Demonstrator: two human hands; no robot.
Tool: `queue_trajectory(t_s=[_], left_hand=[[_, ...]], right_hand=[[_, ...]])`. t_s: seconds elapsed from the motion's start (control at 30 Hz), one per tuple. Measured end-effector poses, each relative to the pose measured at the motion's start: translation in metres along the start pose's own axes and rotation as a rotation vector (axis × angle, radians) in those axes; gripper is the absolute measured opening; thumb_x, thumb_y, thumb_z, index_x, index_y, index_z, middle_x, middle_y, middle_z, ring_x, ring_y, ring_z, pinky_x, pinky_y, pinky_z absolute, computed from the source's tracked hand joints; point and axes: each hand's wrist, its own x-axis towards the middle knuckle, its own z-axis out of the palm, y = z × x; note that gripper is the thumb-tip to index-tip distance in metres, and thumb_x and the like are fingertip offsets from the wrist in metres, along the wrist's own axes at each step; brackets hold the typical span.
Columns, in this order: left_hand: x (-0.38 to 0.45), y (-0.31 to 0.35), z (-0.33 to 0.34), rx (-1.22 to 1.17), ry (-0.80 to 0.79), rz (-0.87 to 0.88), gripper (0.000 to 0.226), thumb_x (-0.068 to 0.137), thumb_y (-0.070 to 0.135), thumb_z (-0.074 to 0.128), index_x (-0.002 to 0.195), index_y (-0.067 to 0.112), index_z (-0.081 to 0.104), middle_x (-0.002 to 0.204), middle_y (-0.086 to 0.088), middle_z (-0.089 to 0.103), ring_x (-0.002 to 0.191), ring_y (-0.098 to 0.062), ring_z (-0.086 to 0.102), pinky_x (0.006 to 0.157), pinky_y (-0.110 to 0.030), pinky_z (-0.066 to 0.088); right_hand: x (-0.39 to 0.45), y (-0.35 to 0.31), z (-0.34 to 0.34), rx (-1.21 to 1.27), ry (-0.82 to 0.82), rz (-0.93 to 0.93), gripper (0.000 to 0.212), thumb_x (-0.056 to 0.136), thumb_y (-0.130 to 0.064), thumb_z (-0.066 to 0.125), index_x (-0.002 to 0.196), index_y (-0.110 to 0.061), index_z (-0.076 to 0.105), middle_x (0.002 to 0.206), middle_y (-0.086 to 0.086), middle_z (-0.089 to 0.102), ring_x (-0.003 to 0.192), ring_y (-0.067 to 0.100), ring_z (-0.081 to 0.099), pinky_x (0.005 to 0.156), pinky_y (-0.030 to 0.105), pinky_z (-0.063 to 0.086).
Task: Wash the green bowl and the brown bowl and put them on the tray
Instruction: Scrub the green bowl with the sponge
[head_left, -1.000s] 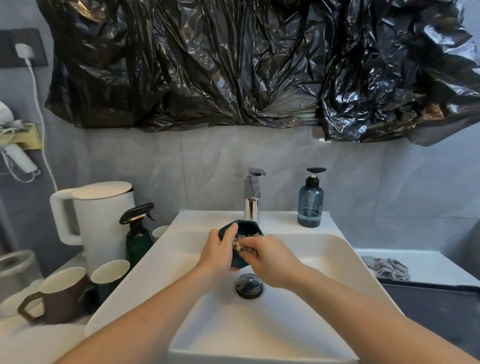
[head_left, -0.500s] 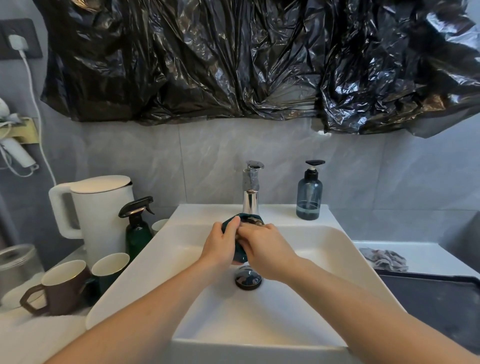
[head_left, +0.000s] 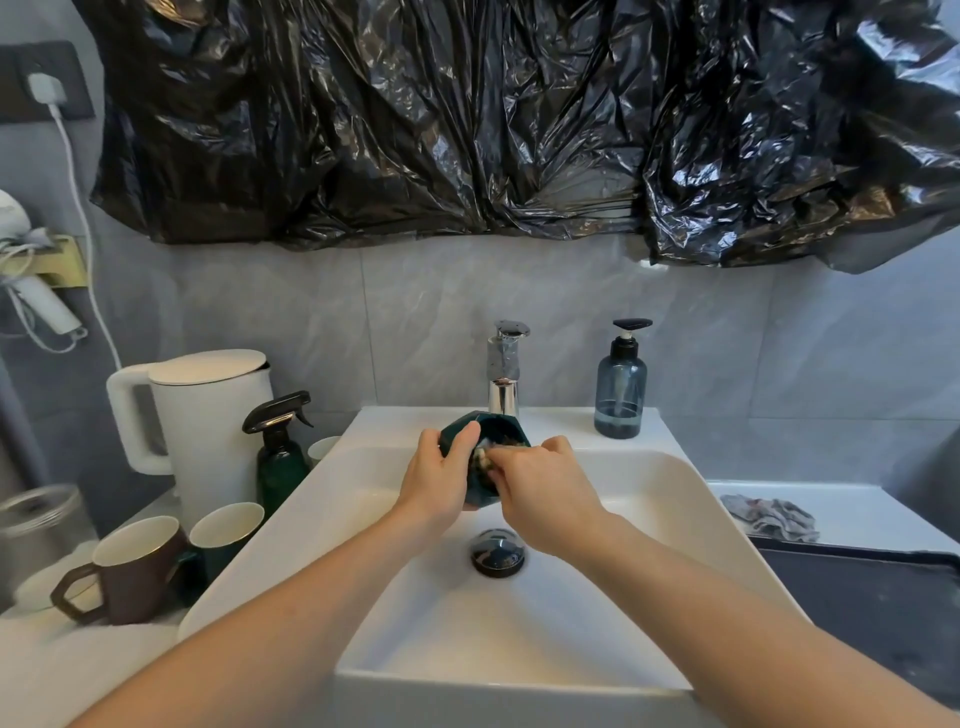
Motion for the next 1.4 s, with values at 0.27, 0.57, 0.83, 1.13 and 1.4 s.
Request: queue_trajectory(t_s=[0.27, 0.57, 0.83, 1.13, 1.4], left_hand=[[0.015, 0.008, 0.018, -0.097, -0.164, -0.039, 0.067, 0.083, 0.068, 0.066, 0.12, 0.012, 0.063, 0.119, -0.016, 0.071, 0.103, -0.036, 0.075, 0.066, -0.057, 0.066], [0.019, -0.005, 0.004, -0.084, -0.1, -0.053, 0.042, 0.103, 0.049, 0.06, 0.119, 0.01, 0.056, 0.118, -0.013, 0.067, 0.101, -0.033, 0.073, 0.068, -0.053, 0.067], [0.009, -0.002, 0.01, 0.011, -0.008, 0.077, 0.04, 0.104, 0.049, 0.058, 0.115, 0.01, 0.056, 0.111, -0.011, 0.069, 0.097, -0.024, 0.07, 0.065, -0.04, 0.065], [0.013, 0.0, 0.005, -0.143, -0.022, 0.001, 0.061, 0.086, 0.063, 0.062, 0.116, 0.009, 0.057, 0.11, -0.018, 0.072, 0.094, -0.035, 0.076, 0.071, -0.058, 0.066], [0.009, 0.002, 0.01, -0.168, -0.068, -0.002, 0.041, 0.105, 0.047, 0.058, 0.12, 0.008, 0.057, 0.114, -0.008, 0.068, 0.101, -0.024, 0.071, 0.07, -0.051, 0.067]], right_hand=[[0.003, 0.014, 0.001, 0.125, 0.101, -0.013, 0.027, 0.103, -0.018, 0.046, 0.12, -0.029, 0.063, 0.13, -0.015, 0.065, 0.11, 0.014, 0.06, 0.103, 0.033, 0.032], [0.005, 0.009, 0.006, -0.065, 0.021, -0.01, 0.017, 0.1, -0.022, 0.051, 0.109, -0.031, 0.063, 0.114, -0.009, 0.07, 0.087, 0.021, 0.062, 0.09, 0.038, 0.032], [0.006, -0.005, -0.006, -0.124, 0.007, 0.075, 0.017, 0.103, -0.025, 0.047, 0.094, -0.027, 0.063, 0.084, -0.004, 0.071, 0.07, 0.02, 0.054, 0.081, 0.036, 0.034], [-0.001, -0.002, 0.012, 0.239, 0.084, -0.053, 0.019, 0.107, -0.024, 0.044, 0.103, -0.031, 0.061, 0.088, -0.01, 0.069, 0.067, 0.016, 0.041, 0.081, 0.031, 0.031], [0.009, 0.009, 0.004, -0.051, 0.122, -0.004, 0.038, 0.093, -0.016, 0.059, 0.129, -0.029, 0.058, 0.128, -0.011, 0.067, 0.094, 0.02, 0.064, 0.09, 0.034, 0.033]])
